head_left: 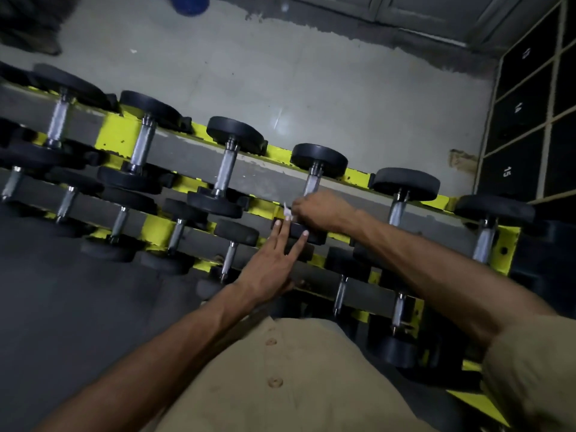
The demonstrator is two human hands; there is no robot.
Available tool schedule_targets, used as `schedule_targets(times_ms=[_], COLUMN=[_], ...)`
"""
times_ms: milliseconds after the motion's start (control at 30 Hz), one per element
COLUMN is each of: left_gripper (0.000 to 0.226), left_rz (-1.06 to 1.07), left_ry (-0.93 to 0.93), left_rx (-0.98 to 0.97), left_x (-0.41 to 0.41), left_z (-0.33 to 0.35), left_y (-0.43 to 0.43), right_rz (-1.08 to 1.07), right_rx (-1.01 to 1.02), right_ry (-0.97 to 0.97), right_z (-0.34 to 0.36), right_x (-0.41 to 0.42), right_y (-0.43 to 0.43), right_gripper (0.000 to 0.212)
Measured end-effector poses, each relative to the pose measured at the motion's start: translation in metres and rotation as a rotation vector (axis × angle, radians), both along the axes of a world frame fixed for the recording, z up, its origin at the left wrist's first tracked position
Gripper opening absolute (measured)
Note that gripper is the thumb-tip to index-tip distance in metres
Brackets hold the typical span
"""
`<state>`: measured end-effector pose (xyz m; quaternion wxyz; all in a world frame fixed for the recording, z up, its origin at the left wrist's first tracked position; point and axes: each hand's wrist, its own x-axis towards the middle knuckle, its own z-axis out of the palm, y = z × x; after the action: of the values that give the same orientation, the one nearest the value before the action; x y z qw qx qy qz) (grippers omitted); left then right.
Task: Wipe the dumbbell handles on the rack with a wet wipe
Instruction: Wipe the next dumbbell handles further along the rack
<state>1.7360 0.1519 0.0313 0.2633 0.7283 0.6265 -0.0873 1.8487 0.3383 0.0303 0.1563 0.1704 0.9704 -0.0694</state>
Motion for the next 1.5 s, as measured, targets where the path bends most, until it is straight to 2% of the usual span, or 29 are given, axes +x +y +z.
schedule_targets(times_ms=[100, 200, 267, 333, 433, 533, 600, 700, 800, 967, 1133, 1233, 1367, 1500], left_gripper=[0.120, 0.120, 0.121, 0.123, 0.126, 0.126, 0.126, 0.127, 0.125, 0.120, 0.120, 0.121, 0.121, 0.123], left_rz=[0.026, 0.030, 0.030, 0.032, 0.025, 0.015, 0.013, 0.010, -0.012, -0.060, -0.111, -0.136, -0.161, -0.157], left_ry=[0.024, 0.045, 0.043, 0.046, 0.060, 0.056, 0.050, 0.049, 0.047, 0.029, 0.018, 0.008, 0.004, -0.001], left_rx=[-0.016, -0.034, -0.040, -0.047, -0.055, -0.060, -0.067, -0.061, -0.071, -0.076, -0.082, -0.081, -0.070, -0.052], left_x=[0.008, 0.010, 0.011, 0.012, 0.012, 0.011, 0.011, 0.009, 0.006, -0.004, -0.013, -0.018, -0.024, -0.024], left_z=[0.004, 0.008, 0.011, 0.011, 0.010, 0.013, 0.014, 0.014, 0.015, 0.017, 0.016, 0.013, 0.010, 0.007], left_y=[-0.001, 0.000, 0.001, 0.001, 0.000, 0.002, 0.002, 0.002, 0.003, 0.006, 0.008, 0.010, 0.012, 0.010], right_rz=[0.071, -0.044, -0.097, -0.067, -0.023, -0.262, -0.602, -1.169, -1.417, -1.641, -1.802, -1.879, -1.895, -1.860], right_rx=[0.013, 0.200, 0.248, 0.201, 0.020, -0.169, -0.294, -0.672, -0.796, -0.810, -1.094, -1.198, -1.175, -1.143], right_ry=[0.032, 0.129, 0.190, 0.229, 0.224, 0.324, 0.476, 0.707, 0.806, 0.948, 1.020, 1.154, 1.265, 1.198], right_z=[0.005, 0.014, 0.013, 0.005, -0.011, -0.025, -0.033, -0.046, -0.059, -0.065, -0.074, -0.068, -0.059, -0.063], right_x=[0.006, 0.014, 0.018, 0.019, 0.027, 0.035, 0.036, 0.029, 0.020, -0.001, 0.000, 0.002, -0.003, -0.012], right_y=[0.011, 0.039, 0.039, 0.024, 0.005, 0.002, -0.006, -0.025, -0.035, -0.022, -0.013, -0.003, 0.014, 0.009], right_gripper=[0.017, 0.015, 0.016, 0.023, 0.030, 0.023, 0.013, 0.018, 0.018, 0.017, 0.012, 0.016, 0.011, 0.012])
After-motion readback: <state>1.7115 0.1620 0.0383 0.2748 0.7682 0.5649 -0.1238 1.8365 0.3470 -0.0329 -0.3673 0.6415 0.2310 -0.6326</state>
